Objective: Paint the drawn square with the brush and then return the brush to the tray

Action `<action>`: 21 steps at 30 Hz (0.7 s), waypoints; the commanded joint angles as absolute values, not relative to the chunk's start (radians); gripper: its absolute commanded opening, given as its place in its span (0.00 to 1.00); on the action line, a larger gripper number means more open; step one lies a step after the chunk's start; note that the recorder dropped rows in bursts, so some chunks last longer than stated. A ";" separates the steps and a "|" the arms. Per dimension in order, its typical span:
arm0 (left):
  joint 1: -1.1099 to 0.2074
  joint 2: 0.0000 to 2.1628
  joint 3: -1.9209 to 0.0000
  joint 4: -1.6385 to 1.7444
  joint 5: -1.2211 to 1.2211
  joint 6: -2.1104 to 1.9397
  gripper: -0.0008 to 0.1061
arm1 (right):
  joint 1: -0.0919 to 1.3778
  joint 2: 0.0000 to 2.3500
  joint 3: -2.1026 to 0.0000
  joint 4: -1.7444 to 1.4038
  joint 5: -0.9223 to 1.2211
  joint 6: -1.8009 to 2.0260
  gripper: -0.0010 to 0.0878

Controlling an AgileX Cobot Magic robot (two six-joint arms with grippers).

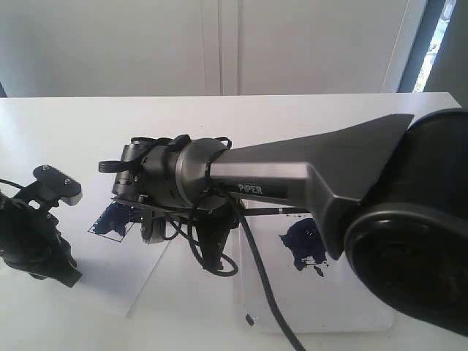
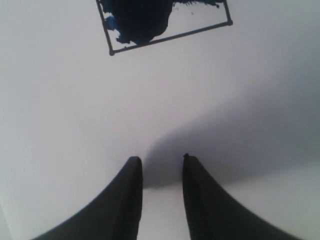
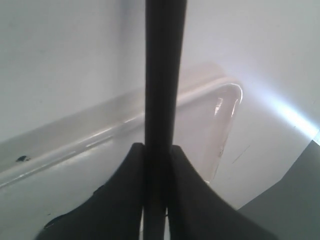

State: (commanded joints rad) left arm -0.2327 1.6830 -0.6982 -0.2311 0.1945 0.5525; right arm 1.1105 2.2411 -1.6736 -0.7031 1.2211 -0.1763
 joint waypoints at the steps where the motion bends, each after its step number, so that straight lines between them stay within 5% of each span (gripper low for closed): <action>1: -0.233 1.683 -0.698 -0.231 0.195 0.553 0.33 | 1.116 2.241 -1.674 -0.703 1.221 -0.176 0.01; 21: -0.233 1.683 -0.698 -0.231 0.195 0.549 0.33 | 1.174 2.241 -1.674 -0.673 1.221 -0.186 0.01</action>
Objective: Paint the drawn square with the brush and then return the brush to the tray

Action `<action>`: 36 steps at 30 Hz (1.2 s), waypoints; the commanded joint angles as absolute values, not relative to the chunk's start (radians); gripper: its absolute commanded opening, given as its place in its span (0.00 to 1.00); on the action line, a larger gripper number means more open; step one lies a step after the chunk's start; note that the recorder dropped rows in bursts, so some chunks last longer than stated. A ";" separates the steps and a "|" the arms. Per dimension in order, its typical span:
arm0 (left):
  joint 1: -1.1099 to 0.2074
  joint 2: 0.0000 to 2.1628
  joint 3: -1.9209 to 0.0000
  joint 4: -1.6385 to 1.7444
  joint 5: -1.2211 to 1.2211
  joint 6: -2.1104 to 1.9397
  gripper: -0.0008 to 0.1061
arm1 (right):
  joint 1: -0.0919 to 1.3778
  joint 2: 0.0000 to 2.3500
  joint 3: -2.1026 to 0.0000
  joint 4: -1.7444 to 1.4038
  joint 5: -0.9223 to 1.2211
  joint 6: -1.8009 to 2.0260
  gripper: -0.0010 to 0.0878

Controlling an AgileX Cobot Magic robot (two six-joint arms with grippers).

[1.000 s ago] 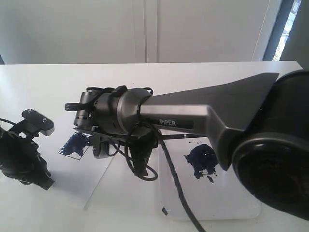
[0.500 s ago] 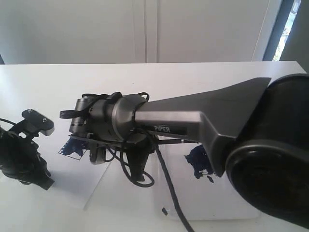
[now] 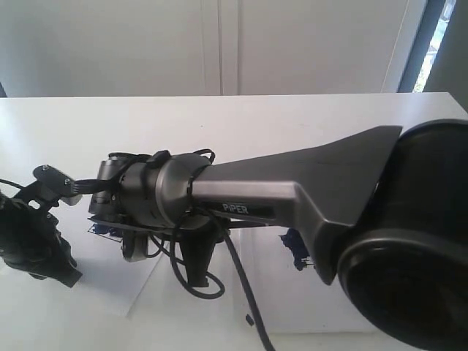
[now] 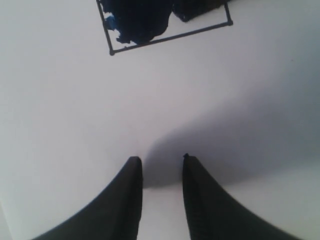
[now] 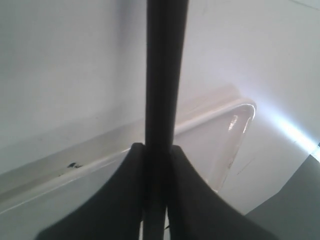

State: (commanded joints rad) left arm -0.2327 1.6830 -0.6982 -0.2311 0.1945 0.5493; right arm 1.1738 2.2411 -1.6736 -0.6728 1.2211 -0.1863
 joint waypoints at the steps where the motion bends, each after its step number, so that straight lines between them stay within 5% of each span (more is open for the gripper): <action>1: -0.233 1.683 -0.698 -0.231 0.195 0.549 0.33 | 1.174 2.241 -1.674 -0.673 1.221 -0.186 0.01; 36: -0.233 1.683 -0.698 -0.231 0.194 0.550 0.33 | 1.104 2.260 -1.686 -0.948 1.221 -0.075 0.01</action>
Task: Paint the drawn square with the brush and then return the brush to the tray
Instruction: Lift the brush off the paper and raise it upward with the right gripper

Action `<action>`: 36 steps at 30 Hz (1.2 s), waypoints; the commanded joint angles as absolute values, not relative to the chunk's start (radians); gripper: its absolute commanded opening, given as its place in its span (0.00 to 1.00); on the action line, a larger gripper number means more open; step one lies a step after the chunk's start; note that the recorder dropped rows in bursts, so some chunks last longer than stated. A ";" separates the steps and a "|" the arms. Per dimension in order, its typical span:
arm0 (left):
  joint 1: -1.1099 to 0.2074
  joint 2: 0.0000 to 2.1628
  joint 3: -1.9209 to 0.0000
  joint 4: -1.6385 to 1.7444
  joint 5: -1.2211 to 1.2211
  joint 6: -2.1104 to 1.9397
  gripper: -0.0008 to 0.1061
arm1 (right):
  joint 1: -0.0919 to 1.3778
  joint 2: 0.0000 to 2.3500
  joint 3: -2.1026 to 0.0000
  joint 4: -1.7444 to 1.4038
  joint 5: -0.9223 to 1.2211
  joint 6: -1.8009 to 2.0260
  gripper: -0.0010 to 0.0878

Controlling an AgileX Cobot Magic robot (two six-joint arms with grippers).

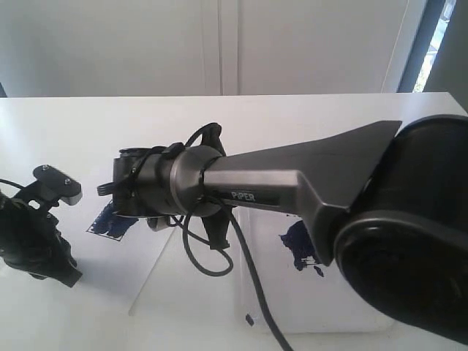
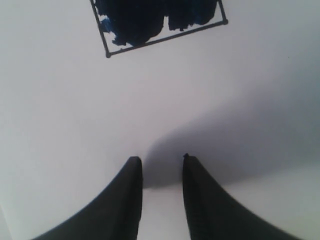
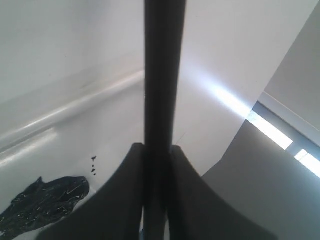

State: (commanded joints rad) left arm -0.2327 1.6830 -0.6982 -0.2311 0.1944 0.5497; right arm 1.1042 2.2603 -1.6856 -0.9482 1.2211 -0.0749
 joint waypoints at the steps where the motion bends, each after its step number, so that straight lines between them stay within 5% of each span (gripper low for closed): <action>1: -0.233 1.683 -0.698 -0.231 0.194 0.550 0.33 | 1.104 2.260 -1.686 -0.948 1.221 -0.075 0.01; 21: -0.233 1.676 -0.702 -0.231 0.184 0.528 0.33 | 1.104 2.260 -1.686 -0.936 1.181 -0.054 0.01; 36: -0.233 1.335 -0.732 -0.229 0.173 0.467 0.32 | 1.030 2.171 -1.686 -0.643 1.092 0.031 0.01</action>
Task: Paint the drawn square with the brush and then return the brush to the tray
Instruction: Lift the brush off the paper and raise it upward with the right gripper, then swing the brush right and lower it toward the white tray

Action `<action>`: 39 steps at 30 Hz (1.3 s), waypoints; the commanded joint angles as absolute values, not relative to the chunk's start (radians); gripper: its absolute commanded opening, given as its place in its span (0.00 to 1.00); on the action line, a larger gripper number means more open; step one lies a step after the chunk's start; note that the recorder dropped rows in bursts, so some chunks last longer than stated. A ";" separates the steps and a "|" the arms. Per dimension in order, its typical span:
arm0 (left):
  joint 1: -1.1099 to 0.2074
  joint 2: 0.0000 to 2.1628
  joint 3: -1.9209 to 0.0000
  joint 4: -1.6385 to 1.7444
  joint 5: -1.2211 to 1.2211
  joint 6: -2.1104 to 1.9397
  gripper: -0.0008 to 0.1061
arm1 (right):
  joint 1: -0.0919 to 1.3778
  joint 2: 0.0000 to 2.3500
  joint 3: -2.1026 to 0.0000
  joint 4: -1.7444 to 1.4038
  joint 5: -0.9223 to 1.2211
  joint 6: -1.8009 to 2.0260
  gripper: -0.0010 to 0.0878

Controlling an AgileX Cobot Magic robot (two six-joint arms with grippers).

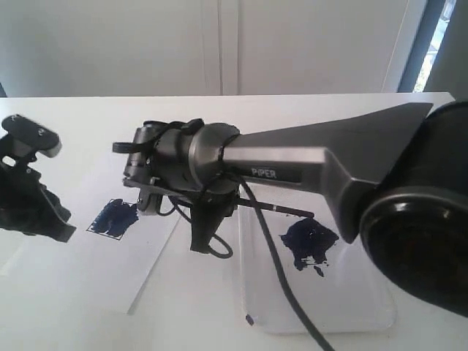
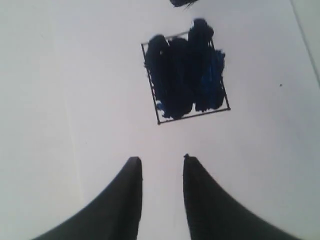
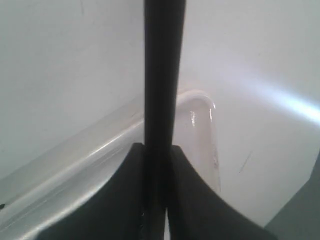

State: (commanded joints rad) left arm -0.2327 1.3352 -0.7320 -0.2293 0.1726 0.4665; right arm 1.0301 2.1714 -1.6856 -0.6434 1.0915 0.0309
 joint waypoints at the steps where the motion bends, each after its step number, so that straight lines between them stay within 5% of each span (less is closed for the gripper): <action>1: -0.233 1.318 -0.732 -0.229 0.173 0.467 0.31 | 1.025 2.157 -1.686 -0.628 1.081 0.031 0.01; 11: -0.233 1.087 -0.732 -0.229 0.247 0.443 0.01 | 0.937 1.963 -1.686 -0.419 1.057 0.037 0.01; 39: -0.233 0.584 -0.732 -0.017 0.688 0.088 0.01 | 0.715 1.547 -1.641 -0.128 1.221 -0.086 0.01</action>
State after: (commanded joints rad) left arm -0.2327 0.5839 -0.7320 -0.0175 0.6884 0.0884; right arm 0.7150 1.5474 -1.6413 -0.1282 1.2211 -0.0859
